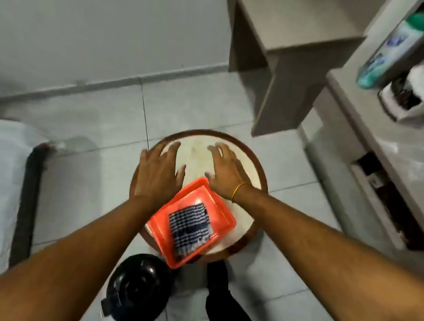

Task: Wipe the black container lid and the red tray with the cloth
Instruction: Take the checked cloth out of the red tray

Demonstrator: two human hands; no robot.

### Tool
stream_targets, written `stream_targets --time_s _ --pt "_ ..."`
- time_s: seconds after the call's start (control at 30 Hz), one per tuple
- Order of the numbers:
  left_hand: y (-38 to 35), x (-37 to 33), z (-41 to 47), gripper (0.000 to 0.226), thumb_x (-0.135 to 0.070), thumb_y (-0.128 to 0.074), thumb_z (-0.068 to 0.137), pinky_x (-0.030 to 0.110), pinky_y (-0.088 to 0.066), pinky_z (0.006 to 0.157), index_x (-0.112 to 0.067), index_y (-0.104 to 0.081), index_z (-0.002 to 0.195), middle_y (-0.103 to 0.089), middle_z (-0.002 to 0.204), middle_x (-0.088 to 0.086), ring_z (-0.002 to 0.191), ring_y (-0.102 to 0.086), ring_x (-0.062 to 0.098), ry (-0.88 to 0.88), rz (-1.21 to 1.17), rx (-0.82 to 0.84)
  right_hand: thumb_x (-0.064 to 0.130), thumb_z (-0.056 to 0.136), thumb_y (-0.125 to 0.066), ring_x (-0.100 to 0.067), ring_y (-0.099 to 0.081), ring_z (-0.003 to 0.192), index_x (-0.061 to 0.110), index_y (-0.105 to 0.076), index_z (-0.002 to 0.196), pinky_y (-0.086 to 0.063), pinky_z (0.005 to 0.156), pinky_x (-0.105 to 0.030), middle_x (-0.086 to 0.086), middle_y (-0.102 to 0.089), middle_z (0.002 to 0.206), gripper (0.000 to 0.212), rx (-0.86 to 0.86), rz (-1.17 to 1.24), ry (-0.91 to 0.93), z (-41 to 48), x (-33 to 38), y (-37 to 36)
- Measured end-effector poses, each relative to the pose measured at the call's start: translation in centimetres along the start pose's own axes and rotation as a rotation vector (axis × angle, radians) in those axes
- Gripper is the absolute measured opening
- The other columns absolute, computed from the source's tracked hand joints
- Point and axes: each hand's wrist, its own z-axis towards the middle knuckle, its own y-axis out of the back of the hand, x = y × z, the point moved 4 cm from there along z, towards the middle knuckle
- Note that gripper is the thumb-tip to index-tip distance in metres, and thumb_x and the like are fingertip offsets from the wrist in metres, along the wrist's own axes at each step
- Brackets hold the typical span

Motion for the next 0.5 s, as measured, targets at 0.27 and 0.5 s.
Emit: stream_targets --time_s 0.27,0.5 --pt "-21.9 3.0 -5.7 0.039 -0.010 -0.061 0.082 0.046 -0.051 0.082 -0.011 -0.057 0.121 -0.060 0.119 0.015 0.106 -0.062 0.040 0.079 -0.104 0.556 0.019 0.091 -0.071 -0.037 -0.051 0.135 0.007 -0.052 0.144 -0.045 0.112 -0.043 -0.016 -0.052 0.147 0.058 0.353 -0.064 -0.010 1.7 -6.5 -22.5" --pt "-30.0 5.4 -7.3 0.072 -0.024 -0.075 0.074 0.050 -0.051 0.087 -0.016 -0.044 0.138 -0.054 0.129 0.014 0.111 -0.055 0.039 0.149 -0.063 0.636 0.035 0.075 -0.085 -0.037 -0.046 0.137 0.020 -0.043 0.154 -0.044 0.101 -0.053 -0.010 -0.044 0.155 0.091 0.407 -0.175 0.049 2.9 -8.4 -31.6"
